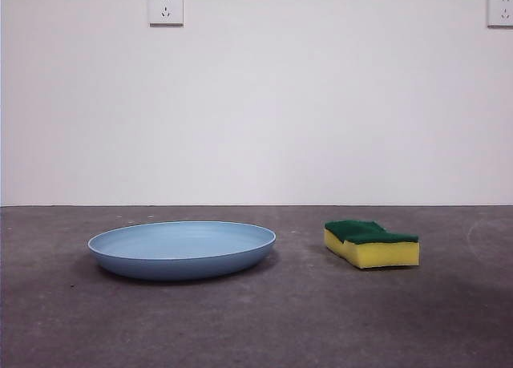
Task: Pick up the plate,pick up the cloth,clean the plate with the cloth
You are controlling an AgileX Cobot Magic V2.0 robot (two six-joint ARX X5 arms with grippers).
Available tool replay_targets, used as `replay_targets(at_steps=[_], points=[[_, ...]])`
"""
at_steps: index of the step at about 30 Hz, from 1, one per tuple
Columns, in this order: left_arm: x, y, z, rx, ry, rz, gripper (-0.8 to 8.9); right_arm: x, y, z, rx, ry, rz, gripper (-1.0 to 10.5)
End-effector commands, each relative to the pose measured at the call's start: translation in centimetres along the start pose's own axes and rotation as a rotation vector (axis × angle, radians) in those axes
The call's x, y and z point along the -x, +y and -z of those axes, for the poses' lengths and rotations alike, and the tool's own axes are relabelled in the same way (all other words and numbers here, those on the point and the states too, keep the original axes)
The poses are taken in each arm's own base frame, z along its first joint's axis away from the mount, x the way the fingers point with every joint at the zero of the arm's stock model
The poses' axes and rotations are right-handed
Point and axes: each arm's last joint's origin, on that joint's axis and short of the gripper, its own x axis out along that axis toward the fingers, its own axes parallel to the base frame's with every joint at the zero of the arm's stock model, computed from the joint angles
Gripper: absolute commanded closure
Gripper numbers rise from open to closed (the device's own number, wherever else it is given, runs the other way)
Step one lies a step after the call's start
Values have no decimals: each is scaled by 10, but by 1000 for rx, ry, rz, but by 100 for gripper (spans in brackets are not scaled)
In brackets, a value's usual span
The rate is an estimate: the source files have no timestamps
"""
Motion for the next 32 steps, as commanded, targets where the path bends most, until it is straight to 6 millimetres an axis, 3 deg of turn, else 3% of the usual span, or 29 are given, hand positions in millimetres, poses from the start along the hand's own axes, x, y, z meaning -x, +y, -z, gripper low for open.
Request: replay_targets(at_steps=[1, 6, 12, 17, 23, 25, 29, 32], points=[[2, 0, -3, 84, 11, 6, 820, 4, 7, -12, -120, -18, -61, 957], [12, -4, -31, 170, 39, 57, 820, 12, 23, -49, -106, -40, -93, 958], [18, -10, -88, 159, 9, 121, 820, 12, 48, -106, 15, -29, -87, 957], [7, -17, -132, 99, 46, 232, 820, 1, 70, -149, 143, 48, -115, 957], [-16, -25, -167, 111, 235, 416, 810, -22, 86, -175, 260, 229, -168, 938], [-25, -26, -174, 127, 295, 445, 725, -31, 88, -177, 274, 274, -175, 843], [-43, -27, -181, 163, 363, 439, 350, -48, 88, -174, 254, 334, -163, 424], [-54, -27, -180, 194, 400, 431, 335, -56, 87, -169, 251, 378, -150, 316]])
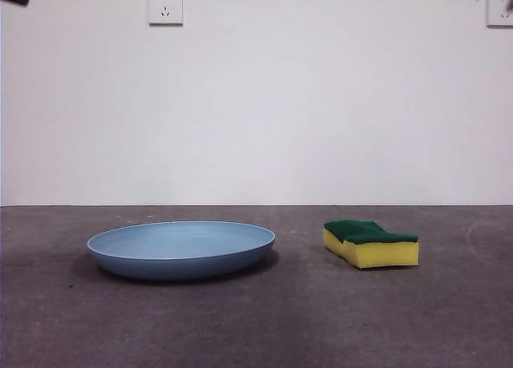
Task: Pick up the plate,pick up the cloth,clean the plate with the cloth
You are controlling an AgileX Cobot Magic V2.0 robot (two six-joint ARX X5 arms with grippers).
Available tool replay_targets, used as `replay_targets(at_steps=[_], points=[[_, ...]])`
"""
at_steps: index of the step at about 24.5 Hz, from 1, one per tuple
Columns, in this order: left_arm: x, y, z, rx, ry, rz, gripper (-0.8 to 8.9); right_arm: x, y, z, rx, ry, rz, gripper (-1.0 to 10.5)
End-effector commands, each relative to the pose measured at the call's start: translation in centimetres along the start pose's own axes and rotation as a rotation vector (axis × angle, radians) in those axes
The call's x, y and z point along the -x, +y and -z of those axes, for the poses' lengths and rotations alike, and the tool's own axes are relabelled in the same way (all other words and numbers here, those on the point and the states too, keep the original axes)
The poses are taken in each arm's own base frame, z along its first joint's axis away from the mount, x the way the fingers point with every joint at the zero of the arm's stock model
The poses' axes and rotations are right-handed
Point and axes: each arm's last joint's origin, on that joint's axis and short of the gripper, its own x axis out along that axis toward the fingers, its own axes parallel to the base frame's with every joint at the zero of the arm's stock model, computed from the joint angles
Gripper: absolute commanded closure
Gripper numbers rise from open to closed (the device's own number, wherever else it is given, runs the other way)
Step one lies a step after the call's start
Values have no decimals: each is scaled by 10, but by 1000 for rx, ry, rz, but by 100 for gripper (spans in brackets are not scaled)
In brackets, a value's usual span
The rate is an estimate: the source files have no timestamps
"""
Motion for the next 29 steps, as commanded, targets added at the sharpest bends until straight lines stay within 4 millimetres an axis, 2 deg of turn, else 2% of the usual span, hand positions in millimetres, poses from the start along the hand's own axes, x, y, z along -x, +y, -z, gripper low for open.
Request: replay_targets(at_steps=[1, 5, 10, 11, 15, 17, 20, 24, 27, 28, 29], points=[[-7, 4, -2, 31, 25, 0, 335, -6, -1, 1, 10, 25, 2, 317], [-26, 15, -4, 49, 60, -51, 334, -10, -2, 2, 6, 48, 5, 317], [-61, 34, -18, 48, 181, -166, 334, -10, -2, 2, 6, 48, 6, 317], [-70, 39, -21, 53, 220, -175, 334, -10, -2, 2, 6, 48, 6, 317], [-126, 58, -24, 99, 410, -175, 338, -10, -2, 2, 6, 49, 5, 317], [-152, 68, -17, 122, 482, -176, 338, -10, -2, 2, 6, 49, 6, 317], [-185, 76, 3, 132, 580, -192, 339, -10, -2, 2, 6, 50, 6, 317], [-214, 83, 29, 112, 675, -256, 342, -10, -2, 2, 6, 50, 6, 317], [-228, 85, 40, 106, 700, -247, 346, -10, -2, 2, 5, 52, 6, 317], [-231, 84, 43, 102, 711, -253, 387, -10, -2, 2, 5, 55, 6, 317], [-232, 84, 45, 90, 722, -275, 524, -10, -2, 3, 4, 57, 7, 317]])
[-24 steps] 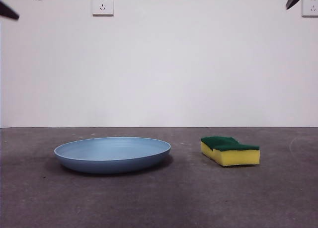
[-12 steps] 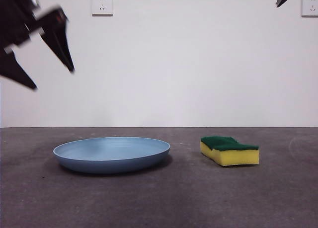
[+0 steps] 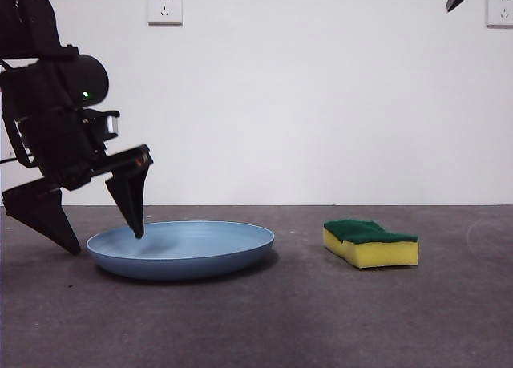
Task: Pick up the plate,pick up the cloth,clean the plate with the cloth
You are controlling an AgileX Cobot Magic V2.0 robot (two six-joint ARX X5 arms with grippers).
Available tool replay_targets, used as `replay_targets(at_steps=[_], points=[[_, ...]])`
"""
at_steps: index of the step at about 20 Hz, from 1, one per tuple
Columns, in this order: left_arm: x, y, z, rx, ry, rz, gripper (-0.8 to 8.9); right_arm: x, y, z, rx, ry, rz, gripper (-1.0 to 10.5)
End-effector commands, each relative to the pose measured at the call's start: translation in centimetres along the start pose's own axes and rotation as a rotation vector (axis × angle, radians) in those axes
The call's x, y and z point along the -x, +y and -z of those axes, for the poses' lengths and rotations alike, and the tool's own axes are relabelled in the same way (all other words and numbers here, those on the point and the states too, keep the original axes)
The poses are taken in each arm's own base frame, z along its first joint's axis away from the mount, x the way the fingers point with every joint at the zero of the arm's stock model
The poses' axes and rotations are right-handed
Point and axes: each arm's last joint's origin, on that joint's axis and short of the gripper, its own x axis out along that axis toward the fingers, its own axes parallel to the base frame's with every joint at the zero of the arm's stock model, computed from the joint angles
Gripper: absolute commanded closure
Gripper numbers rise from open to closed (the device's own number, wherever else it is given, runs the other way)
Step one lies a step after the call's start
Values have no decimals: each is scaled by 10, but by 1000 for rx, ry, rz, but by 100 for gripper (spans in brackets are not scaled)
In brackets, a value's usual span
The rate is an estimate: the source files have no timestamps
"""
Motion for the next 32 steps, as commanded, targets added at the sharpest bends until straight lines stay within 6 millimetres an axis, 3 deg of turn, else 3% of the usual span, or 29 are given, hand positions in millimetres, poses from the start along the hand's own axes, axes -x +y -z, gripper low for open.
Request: replay_targets(at_steps=[1, 2, 11, 15, 18, 21, 25, 28, 32], points=[[-6, -3, 2, -41, 21, -53, 708, 0, 0, 0, 4, 2, -2, 318], [-7, -5, 3, -81, 22, -73, 839, 0, 0, 0, 4, 4, -1, 318], [-1, -8, 4, -166, 23, -106, 822, 0, 0, 0, 18, 6, -2, 320], [37, -18, 2, -183, -68, -75, 822, -5, 2, -5, 64, 26, -9, 321], [81, -27, 4, -204, -196, -66, 822, -22, 9, -17, 100, 128, -30, 322], [122, -35, 12, -224, -311, -62, 822, -56, 19, -32, 152, 317, -55, 360], [159, -41, 26, -238, -400, -57, 822, -115, 28, -39, 166, 504, -71, 360], [173, -43, 34, -242, -423, -55, 822, -158, 29, -26, 169, 614, -72, 360], [179, -44, 39, -243, -423, -53, 822, -211, 27, 12, 183, 780, -67, 360]])
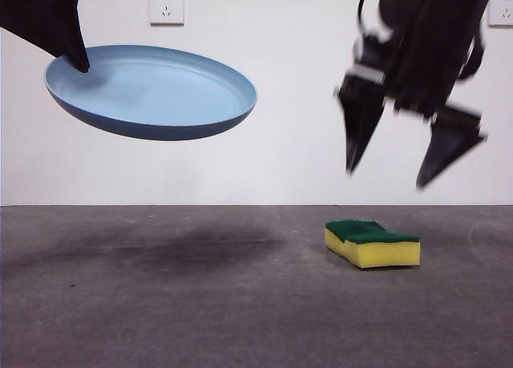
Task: Pick up the plate,pick up the cloth,clean the plate with the cloth
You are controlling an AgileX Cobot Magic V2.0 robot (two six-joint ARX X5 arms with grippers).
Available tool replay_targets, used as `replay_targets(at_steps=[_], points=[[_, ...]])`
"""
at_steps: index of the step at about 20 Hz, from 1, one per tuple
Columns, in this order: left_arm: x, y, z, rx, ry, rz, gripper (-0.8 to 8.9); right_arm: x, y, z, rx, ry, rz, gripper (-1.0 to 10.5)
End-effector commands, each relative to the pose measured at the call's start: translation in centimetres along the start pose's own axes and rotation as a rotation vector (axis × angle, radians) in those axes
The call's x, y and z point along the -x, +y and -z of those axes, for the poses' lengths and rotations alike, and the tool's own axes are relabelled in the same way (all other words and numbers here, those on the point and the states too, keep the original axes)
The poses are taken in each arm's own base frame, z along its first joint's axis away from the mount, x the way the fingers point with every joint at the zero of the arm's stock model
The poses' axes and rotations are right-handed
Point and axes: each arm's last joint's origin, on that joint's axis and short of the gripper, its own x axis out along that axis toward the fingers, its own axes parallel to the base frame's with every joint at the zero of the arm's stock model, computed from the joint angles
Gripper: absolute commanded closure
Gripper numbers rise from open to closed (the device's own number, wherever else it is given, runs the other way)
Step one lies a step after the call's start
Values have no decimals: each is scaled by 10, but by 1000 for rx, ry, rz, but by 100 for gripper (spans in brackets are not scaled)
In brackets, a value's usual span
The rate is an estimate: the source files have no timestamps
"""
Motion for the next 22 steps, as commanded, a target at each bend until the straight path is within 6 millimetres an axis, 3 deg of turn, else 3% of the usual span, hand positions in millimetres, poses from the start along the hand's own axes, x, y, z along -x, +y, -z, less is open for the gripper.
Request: replay_targets(at_steps=[1, 5, 8, 13, 17, 20, 22], points=[[-1, -1, 2, -9, 10, 8, 821, -32, -1, -1, 20, 70, 0, 360], [-1, -1, 3, -7, 25, 8, 822, -68, -1, -2, 44, 125, 69, 360], [0, -1, 4, -7, 30, 8, 822, -79, 0, -2, 49, 138, 68, 362], [-1, -1, 3, -7, 25, 8, 822, -80, 3, -6, 63, 99, 68, 548], [-1, -1, 2, -9, 17, 8, 822, -81, 6, -7, 89, 88, 88, 970], [-1, -1, 1, -10, 6, 4, 822, -75, 7, -8, 85, 66, 86, 962], [-3, 0, 0, -11, 2, 0, 822, -53, 12, -11, 84, 8, 78, 962]])
